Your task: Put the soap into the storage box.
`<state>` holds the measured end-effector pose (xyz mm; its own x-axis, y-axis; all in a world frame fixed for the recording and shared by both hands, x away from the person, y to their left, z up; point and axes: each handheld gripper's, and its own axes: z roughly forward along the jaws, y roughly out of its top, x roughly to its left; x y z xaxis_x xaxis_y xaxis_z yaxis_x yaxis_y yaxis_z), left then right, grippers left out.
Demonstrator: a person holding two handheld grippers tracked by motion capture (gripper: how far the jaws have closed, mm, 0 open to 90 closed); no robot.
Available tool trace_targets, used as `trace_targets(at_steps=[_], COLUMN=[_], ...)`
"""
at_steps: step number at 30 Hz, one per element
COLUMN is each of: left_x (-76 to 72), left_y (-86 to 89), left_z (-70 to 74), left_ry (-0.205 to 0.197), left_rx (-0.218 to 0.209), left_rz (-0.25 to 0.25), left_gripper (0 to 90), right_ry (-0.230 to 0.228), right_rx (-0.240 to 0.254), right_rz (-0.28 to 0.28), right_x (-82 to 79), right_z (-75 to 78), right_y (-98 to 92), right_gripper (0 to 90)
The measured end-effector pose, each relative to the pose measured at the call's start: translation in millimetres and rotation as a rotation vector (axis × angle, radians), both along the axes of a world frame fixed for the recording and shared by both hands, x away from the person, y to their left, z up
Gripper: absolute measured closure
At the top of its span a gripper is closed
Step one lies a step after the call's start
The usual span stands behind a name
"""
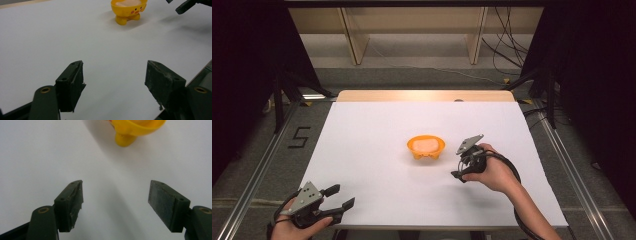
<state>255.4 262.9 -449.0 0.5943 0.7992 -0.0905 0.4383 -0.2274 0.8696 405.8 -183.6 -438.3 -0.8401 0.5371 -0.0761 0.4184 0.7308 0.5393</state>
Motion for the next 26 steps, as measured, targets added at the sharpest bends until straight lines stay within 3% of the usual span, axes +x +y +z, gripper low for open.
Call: trace_targets(at_steps=[1,6,7,8,10,12,13,14,15,19,22,26], left_x=[-0.1,-0.1,0.0,0.0,0.0,-0.1,-0.4,-0.1,0.1,0.2,0.4,0.5], left_y=[-0.4,-0.6,-0.6,-0.6,-0.3,-0.4,-0.5,-0.9,-0.2,0.2,-0.3,-0.9], left_z=[-0.4,-0.2,-0.3,-0.3,-0.1,0.0,0.4,0.1,0.5,1.0,1.0,0.9], left_ry=[0.004,0.003,0.003,0.003,0.004,0.004,0.002,-0.003,-0.002,-0.004,-0.006,-0.003], left_rx=[-0.004,0.000,0.000,0.000,0.007,0.007,0.007,-0.007,0.000,-0.005,-0.012,-0.009], left_rz=[0.009,0.010,0.011,0.011,0.008,0.007,0.005,-0.001,-0.007,-0.006,-0.007,-0.007], left_gripper=[30.7,30.6,30.6,30.6,30.6,30.6,30.7,30.6,30.7,30.7,30.7,30.7], right_ry=[0.009,0.029,0.021,0.028,0.006,0.030,-0.002,-0.013,-0.002,-0.030,-0.019,0.013], right_rx=[0.006,0.040,0.051,0.048,0.089,0.079,0.122,0.132,0.134,0.193,0.210,0.213], right_rz=[-0.026,-0.051,-0.086,-0.079,-0.084,-0.107,-0.122,-0.117,-0.124,-0.173,-0.189,-0.230], right_x=[-4.7,-14.3,-17.5,-18.8,-20.3,-23.9,-27.0,-27.3,-29.0,-32.1,-32.6,-33.0], right_z=[-5.6,-16.5,-19.5,-20.2,-26.9,-25.2,-29.9,-30.5,-29.7,-31.2,-29.9,-31.6], right_y=[-4.6,-12.6,-13.1,-15.7,-17.6,-20.2,-23.0,-24.6,-26.3,-30.0,-31.9,-33.1], right_gripper=[28.4,27.3,27.3,27.3,27.7,28.6,31.0,32.5,34.3,41.4,43.6,55.7])
